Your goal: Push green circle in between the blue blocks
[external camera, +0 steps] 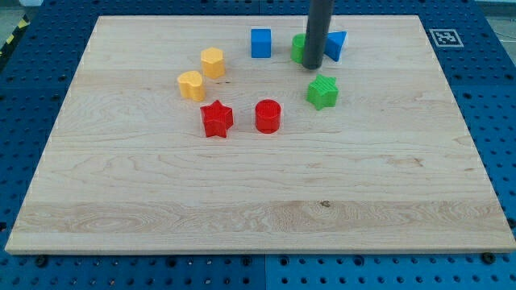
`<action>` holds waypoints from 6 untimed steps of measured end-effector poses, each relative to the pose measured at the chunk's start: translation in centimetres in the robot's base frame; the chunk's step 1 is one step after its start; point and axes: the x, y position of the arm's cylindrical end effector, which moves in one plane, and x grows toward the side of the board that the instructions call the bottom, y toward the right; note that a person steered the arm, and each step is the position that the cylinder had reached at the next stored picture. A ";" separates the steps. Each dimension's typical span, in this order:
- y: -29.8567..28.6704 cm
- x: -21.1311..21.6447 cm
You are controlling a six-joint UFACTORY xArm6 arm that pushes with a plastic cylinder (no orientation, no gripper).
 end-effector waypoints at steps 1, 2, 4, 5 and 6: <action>-0.1 -0.1; 2.1 2.8; 10.5 -1.1; 10.5 -3.4; 8.5 -4.4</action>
